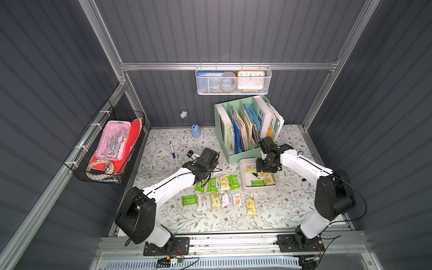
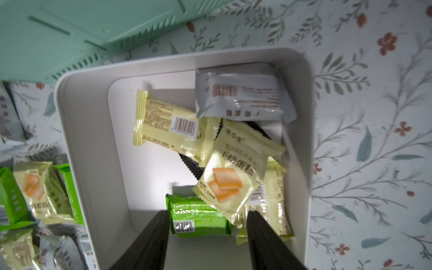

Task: Take the cookies out of the storage box
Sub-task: Pick up the cookie from the storage box.

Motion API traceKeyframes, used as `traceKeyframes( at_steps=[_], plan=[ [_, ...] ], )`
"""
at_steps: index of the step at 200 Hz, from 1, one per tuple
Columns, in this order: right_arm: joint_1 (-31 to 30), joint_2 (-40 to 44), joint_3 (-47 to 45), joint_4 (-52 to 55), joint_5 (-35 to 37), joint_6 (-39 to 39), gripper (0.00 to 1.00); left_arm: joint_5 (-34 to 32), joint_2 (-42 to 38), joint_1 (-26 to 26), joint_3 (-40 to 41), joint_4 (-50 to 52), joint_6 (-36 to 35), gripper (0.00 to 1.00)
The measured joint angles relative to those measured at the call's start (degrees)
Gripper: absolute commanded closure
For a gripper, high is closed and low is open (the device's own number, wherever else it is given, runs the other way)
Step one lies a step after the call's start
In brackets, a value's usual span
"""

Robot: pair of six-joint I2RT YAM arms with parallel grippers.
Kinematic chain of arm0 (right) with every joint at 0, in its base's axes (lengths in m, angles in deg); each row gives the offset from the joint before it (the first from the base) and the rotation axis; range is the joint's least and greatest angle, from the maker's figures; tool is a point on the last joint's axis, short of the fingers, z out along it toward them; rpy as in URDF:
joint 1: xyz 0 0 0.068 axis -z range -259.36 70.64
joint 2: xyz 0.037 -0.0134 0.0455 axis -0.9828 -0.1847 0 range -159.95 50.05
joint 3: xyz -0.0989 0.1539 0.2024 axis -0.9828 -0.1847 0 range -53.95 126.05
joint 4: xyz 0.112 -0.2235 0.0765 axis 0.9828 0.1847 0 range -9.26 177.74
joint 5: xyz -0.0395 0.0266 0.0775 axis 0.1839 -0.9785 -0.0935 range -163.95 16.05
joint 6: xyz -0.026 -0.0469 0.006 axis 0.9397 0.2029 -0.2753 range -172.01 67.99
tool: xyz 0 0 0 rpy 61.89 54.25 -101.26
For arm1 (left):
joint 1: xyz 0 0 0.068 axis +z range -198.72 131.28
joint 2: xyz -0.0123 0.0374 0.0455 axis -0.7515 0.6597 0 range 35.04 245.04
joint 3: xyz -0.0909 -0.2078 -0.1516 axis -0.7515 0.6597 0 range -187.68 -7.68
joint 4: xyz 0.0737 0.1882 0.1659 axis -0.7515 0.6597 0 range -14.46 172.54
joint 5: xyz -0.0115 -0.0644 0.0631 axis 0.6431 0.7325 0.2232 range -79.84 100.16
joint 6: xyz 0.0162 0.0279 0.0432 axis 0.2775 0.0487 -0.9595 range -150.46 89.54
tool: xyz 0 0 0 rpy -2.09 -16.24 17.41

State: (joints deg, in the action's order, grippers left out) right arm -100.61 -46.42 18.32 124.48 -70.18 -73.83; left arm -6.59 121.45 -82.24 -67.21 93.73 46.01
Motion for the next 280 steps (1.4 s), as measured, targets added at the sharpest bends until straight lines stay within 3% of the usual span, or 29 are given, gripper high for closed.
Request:
traceKeyframes(
  at_steps=[44,76,119,210,255,280],
  plan=[
    [0.0,-7.2,4.6,1.5,3.2,-8.3,0.41,0.0,0.0,0.2,0.5,0.0,0.4,0.35],
    [0.2,-7.2,3.7,0.8,3.9,-11.7,0.42,0.0,-0.1,0.2,0.6,0.0,0.4,0.35],
    [1.2,-3.0,-3.7,-4.0,0.0,-13.7,0.44,0.4,-0.1,0.4,0.8,-0.1,0.4,0.35],
    [1.8,-5.0,-4.1,-9.2,-2.2,-14.3,0.58,1.4,-1.4,1.1,2.8,-2.6,0.3,0.41],
    [2.0,-5.2,-5.3,-10.9,-4.6,-13.2,0.42,1.6,-3.3,1.6,3.9,-3.6,0.4,0.41],
    [1.6,-5.2,-5.9,-11.2,-6.1,-12.0,0.40,1.8,-3.3,1.6,3.9,-3.9,0.4,0.41]
  ],
)
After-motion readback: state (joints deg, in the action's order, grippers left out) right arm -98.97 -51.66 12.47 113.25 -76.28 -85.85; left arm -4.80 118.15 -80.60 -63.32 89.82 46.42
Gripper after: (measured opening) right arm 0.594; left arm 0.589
